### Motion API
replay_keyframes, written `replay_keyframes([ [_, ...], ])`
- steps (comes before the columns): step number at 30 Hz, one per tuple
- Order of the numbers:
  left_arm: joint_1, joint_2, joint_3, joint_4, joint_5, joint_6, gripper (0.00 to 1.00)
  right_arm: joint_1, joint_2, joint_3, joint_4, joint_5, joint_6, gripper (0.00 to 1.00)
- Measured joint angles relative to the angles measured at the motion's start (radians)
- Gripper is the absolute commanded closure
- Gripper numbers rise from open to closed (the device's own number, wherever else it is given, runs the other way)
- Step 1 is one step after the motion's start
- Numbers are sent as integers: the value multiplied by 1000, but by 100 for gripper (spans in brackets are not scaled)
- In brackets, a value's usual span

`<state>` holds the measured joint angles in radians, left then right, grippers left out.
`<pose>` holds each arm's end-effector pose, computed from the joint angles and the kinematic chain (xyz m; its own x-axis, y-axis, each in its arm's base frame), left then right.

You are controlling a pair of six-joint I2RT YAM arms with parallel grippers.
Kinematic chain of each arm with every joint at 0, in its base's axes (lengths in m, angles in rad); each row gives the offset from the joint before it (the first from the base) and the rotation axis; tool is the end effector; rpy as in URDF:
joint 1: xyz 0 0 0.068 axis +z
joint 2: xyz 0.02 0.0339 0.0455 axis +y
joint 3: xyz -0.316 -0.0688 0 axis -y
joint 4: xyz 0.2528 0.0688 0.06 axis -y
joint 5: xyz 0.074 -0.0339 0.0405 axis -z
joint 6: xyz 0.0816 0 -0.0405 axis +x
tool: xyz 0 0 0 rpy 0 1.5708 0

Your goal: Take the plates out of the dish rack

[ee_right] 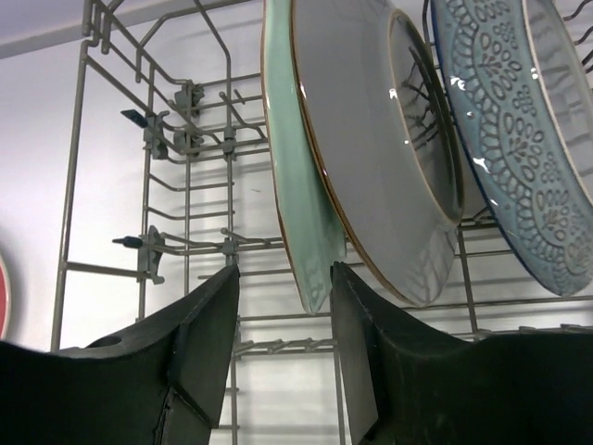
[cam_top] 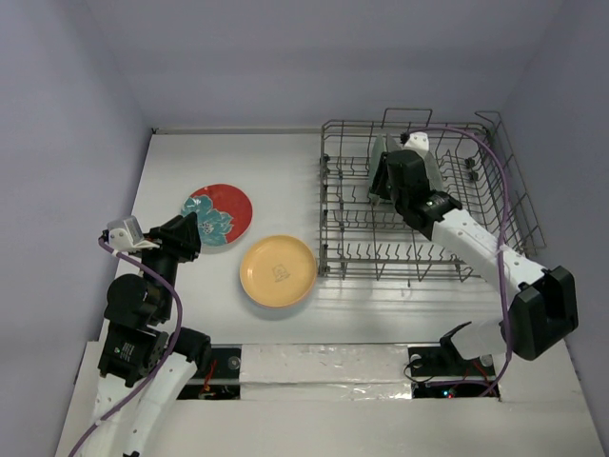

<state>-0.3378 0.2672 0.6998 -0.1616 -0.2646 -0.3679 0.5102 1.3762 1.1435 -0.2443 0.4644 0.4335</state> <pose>0.0701 -0.0020 0.3983 0.2061 -0.4403 -0.8739 0.1675 0.8957 -0.4119 0.3226 0.1387 0.3562 -0.4011 0.2059 -0.8926 0.0872 0.9786 0.1866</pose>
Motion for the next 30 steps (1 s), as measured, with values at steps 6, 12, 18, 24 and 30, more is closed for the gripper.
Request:
replay_keyframes([
  [6, 0, 0, 0, 0, 0, 0, 67, 2, 72, 1, 16, 21, 1, 49],
  [12, 0, 0, 0, 0, 0, 0, 67, 3, 152, 25, 9, 86, 0, 53],
  [18, 0, 0, 0, 0, 0, 0, 67, 9, 184, 55, 13, 193, -23, 74],
  [24, 0, 0, 0, 0, 0, 0, 67, 35, 200, 70, 13, 291, -116, 100],
  [30, 0, -1, 0, 0, 0, 0, 66, 75, 207, 93, 10, 343, -209, 100],
])
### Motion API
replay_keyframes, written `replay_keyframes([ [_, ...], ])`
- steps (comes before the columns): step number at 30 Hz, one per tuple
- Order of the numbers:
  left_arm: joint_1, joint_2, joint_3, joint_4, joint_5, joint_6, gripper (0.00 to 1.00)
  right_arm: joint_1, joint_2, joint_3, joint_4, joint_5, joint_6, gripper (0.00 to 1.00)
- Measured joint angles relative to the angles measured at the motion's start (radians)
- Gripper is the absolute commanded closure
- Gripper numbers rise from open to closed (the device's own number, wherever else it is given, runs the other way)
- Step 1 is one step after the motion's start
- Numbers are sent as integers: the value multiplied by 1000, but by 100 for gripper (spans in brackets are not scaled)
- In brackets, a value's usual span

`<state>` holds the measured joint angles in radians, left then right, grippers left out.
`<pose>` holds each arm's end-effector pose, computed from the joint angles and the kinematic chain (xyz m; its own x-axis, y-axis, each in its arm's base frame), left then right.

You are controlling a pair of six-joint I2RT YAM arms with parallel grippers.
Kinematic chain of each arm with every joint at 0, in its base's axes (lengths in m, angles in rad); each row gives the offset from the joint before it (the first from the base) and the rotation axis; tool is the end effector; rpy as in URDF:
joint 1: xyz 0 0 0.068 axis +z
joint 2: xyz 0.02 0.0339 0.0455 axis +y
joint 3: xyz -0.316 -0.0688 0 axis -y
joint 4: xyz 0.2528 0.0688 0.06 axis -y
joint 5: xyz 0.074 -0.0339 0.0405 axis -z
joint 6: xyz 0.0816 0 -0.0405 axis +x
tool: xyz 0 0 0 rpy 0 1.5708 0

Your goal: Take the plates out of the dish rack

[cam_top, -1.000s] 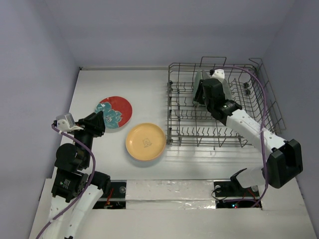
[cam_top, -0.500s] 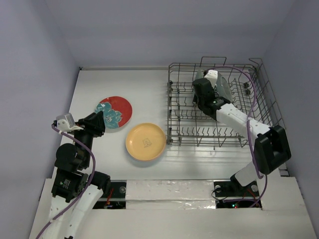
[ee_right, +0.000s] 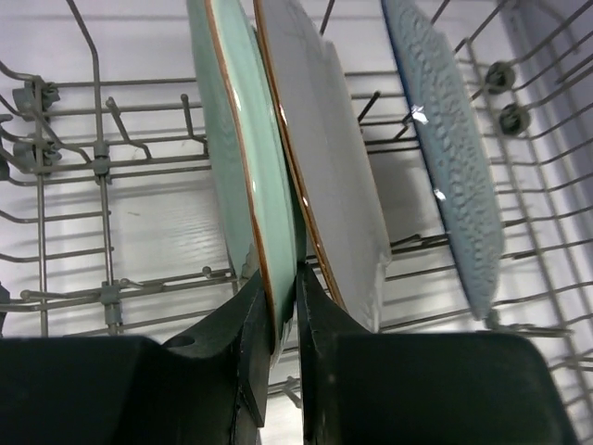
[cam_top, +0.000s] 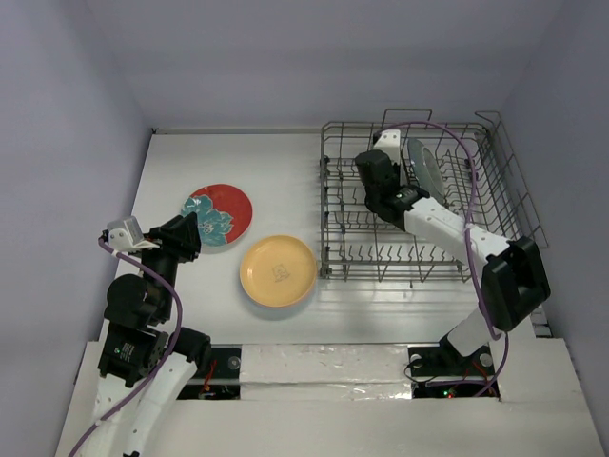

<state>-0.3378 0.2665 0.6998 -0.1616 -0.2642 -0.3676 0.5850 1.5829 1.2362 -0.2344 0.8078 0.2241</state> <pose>0.0699 -0.0020 0.3983 0.2066 -0.4403 -0.8738 0.1681 0.8957 -0.4116 0.3585 0.1667 0.3284 -0.4191 -0.0934 -0.9031 0.2207 0.9544 -0.2011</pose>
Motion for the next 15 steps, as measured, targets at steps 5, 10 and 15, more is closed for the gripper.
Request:
replay_keyframes([
  [5, 0, -1, 0, 0, 0, 0, 66, 17, 0, 60, -4, 54, -94, 100],
  [10, 0, -1, 0, 0, 0, 0, 66, 14, -13, 135, 3, 77, -147, 100],
  [15, 0, -1, 0, 0, 0, 0, 66, 12, -87, 154, 0, 43, -119, 100],
])
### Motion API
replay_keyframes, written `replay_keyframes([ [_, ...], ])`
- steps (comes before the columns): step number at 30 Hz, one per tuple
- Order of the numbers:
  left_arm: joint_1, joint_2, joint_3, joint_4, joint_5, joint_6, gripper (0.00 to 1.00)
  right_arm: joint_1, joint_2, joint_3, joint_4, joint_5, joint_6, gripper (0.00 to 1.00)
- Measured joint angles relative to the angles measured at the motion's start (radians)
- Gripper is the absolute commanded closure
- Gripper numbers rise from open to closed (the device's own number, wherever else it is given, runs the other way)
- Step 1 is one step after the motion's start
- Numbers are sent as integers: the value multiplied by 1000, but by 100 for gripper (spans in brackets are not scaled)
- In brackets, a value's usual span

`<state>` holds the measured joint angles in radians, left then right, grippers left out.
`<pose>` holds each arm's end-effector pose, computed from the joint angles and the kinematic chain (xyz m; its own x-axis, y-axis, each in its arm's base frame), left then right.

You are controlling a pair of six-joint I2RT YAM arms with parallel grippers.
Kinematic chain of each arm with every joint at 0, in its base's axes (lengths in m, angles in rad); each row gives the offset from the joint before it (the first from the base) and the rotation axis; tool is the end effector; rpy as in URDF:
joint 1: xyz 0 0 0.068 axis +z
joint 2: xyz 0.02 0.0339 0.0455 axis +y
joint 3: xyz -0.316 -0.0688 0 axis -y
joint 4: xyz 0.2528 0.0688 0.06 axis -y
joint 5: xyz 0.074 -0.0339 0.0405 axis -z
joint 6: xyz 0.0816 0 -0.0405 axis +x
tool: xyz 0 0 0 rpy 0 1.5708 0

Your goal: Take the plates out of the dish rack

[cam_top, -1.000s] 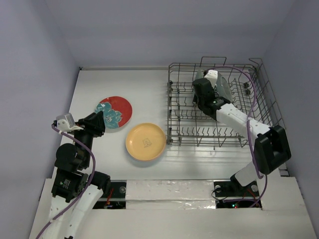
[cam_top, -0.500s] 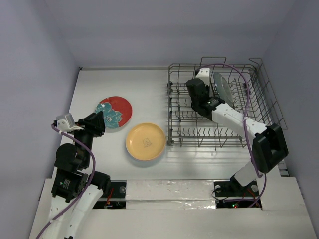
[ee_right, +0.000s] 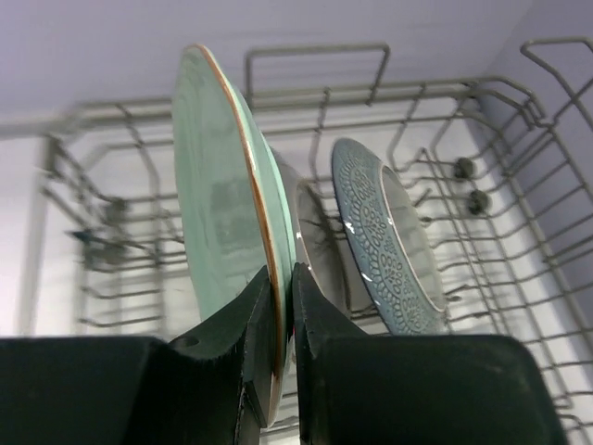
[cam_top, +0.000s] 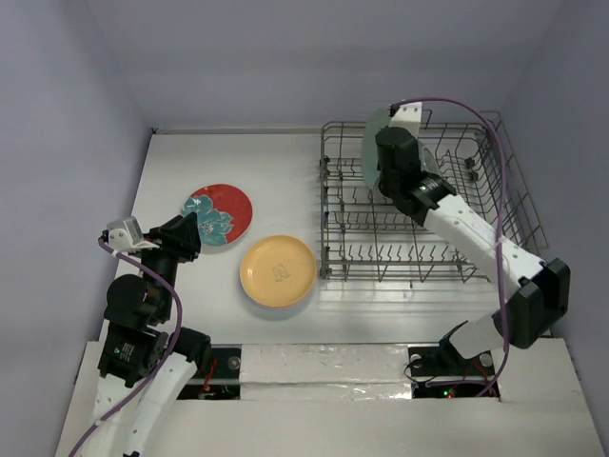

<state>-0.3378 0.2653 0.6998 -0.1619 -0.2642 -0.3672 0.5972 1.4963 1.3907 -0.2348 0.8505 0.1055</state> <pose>0.0696 -0.0018 0.3983 0.2074 -0.4402 -0.8736 0.1683 0.8958 -0.4114 0.3443 0.1600 0.4190 -0.2519 -0.0873 -0.9638 0.2428 0.9584 -0.1503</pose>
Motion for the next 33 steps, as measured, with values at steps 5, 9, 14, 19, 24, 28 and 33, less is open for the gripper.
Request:
replay_keyframes([
  [5, 0, 0, 0, 0, 2, 0, 66, 11, -131, 0, 8, -113, 71, 100],
  [9, 0, 0, 0, 0, 2, 0, 66, 32, -174, 0, 67, -249, 156, 100],
  [14, 0, 0, 0, 0, 2, 0, 66, 71, -36, 51, 146, -452, 278, 100],
  [19, 0, 0, 0, 0, 2, 0, 66, 163, 235, 155, 203, -647, 406, 100],
  [24, 0, 0, 0, 0, 2, 0, 66, 232, 476, 283, 195, -779, 517, 100],
  [28, 0, 0, 0, 0, 2, 0, 66, 259, 625, 383, 198, -853, 604, 100],
  [33, 0, 0, 0, 0, 2, 0, 66, 262, 761, 500, 200, -903, 694, 100],
])
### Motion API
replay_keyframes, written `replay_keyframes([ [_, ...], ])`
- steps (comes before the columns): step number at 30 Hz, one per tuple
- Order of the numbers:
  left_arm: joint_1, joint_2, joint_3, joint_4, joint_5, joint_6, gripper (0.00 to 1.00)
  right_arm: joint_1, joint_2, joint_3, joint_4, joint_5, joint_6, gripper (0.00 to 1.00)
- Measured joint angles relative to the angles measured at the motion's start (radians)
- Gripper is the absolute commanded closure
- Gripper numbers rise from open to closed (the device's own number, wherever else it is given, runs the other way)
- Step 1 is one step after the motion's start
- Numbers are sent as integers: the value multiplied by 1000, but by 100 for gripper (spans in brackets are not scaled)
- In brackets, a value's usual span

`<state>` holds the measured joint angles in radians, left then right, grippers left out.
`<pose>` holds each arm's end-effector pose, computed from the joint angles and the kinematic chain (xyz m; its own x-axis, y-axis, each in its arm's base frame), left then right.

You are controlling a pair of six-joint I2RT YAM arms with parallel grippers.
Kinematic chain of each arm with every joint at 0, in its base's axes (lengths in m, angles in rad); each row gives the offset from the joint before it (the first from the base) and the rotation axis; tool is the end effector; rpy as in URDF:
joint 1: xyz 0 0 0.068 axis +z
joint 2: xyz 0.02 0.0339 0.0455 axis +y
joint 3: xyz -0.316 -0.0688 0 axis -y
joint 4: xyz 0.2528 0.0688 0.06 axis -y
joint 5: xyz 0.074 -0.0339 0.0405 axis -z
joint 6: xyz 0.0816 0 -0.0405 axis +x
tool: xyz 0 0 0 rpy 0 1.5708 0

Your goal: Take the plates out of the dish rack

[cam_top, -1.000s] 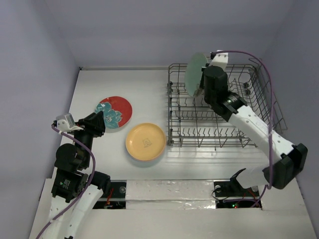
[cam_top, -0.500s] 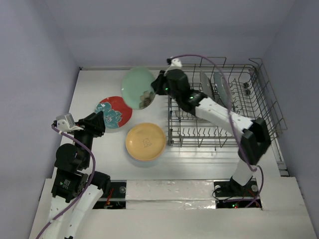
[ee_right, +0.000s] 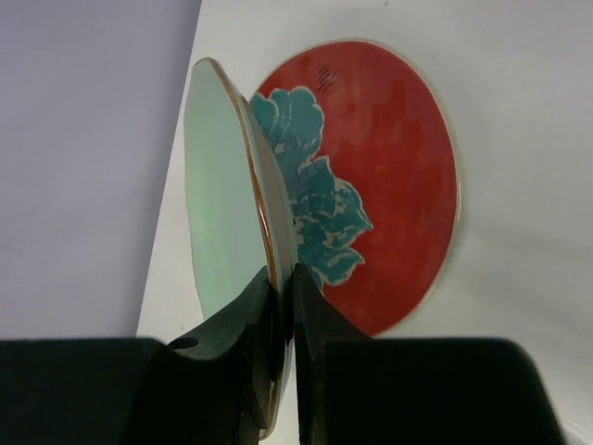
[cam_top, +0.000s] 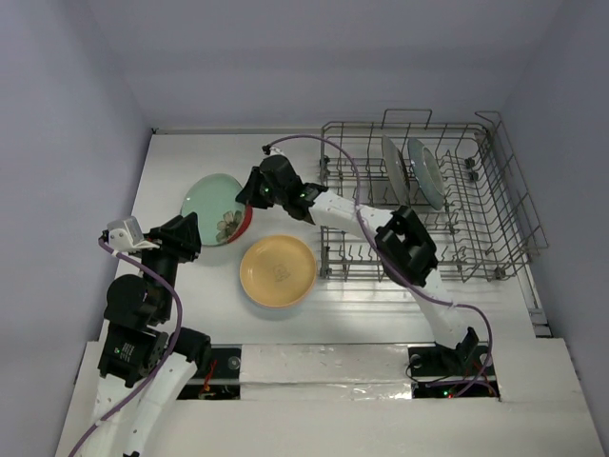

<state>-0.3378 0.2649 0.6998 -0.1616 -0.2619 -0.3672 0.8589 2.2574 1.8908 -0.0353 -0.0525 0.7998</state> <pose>0.0694 -0.0020 0.3984 0.2072 -0.4403 -0.8736 0.1707 0.8956 -0.4109 0.4024 0.4729 0.2625 -0.7430 0.2353 -0.6266 -0.3656 0.6415 0.6744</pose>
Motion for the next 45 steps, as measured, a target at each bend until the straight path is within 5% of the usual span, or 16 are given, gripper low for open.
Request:
replay_keyframes([
  [12, 0, 0, 0, 0, 0, 0, 66, 13, 177, 115, 12, -3, 164, 95],
  [22, 0, 0, 0, 0, 0, 0, 66, 13, 178, 113, 36, 33, 177, 29],
  [36, 0, -1, 0, 0, 2, 0, 66, 13, 131, 135, -158, 246, -71, 8],
  [39, 0, -1, 0, 0, 2, 0, 66, 13, 112, 176, -199, 302, -140, 21],
  [41, 0, -1, 0, 0, 2, 0, 66, 13, 61, 135, -195, 329, -187, 71],
  [43, 0, -1, 0, 0, 2, 0, 66, 13, -35, 47, -192, 361, -225, 100],
  [45, 0, -2, 0, 0, 2, 0, 66, 13, -151, -47, -190, 420, -275, 100],
])
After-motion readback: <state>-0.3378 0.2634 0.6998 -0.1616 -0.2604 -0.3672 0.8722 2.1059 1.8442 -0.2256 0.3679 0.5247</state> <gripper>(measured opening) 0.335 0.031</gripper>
